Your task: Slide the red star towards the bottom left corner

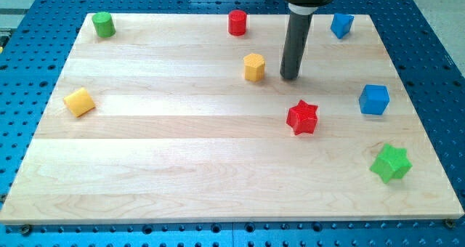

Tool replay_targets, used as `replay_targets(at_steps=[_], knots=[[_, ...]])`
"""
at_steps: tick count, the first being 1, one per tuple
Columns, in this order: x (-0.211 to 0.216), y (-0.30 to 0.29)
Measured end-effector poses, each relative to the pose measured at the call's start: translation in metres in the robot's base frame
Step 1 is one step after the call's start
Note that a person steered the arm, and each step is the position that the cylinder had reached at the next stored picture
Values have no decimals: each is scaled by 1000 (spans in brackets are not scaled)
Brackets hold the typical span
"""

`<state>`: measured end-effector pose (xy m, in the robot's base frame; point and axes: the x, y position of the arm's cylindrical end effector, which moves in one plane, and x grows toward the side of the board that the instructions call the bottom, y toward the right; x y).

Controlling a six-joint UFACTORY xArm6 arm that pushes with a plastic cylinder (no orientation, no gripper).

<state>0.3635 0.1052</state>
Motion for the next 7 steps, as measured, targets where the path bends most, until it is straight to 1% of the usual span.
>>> replay_targets(at_steps=[1,2,3,4,5,6,7], knots=[[24,60],[81,108],[117,63],[126,-27],[142,-136],[124,-82],[84,-27]])
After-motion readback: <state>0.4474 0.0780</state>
